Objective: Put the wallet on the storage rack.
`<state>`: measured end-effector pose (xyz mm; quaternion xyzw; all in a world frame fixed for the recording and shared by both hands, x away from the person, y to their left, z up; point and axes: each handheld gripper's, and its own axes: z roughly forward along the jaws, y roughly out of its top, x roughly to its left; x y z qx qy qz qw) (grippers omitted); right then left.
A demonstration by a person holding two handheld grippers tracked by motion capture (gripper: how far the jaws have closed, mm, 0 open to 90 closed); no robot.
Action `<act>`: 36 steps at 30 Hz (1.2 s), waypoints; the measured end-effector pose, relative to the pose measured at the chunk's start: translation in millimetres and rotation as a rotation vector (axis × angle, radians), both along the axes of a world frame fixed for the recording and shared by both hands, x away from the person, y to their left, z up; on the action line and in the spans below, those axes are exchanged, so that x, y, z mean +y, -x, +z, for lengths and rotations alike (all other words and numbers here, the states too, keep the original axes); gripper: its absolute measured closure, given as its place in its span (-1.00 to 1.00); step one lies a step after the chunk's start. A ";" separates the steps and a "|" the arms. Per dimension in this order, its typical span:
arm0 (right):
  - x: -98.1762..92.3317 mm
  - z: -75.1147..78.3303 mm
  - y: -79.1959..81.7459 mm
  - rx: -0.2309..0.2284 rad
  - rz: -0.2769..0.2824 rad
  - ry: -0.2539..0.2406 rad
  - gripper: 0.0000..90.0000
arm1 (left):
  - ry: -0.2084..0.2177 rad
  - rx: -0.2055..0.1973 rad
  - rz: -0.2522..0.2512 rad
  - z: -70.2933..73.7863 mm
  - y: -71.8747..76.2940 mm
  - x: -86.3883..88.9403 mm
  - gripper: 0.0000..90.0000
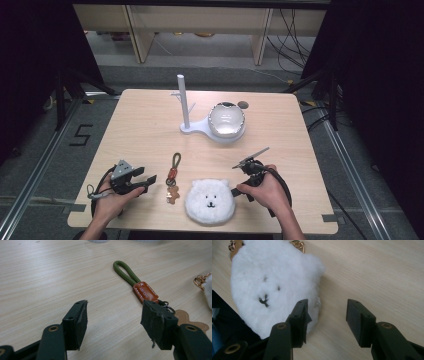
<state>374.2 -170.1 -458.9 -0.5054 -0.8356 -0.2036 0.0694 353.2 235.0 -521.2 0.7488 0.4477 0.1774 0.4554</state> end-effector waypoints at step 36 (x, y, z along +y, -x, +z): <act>42.6 -16.1 -7.4 0.045 0.145 0.132 0.60 | 0.002 0.026 0.007 -4.0 1.6 0.6 -0.19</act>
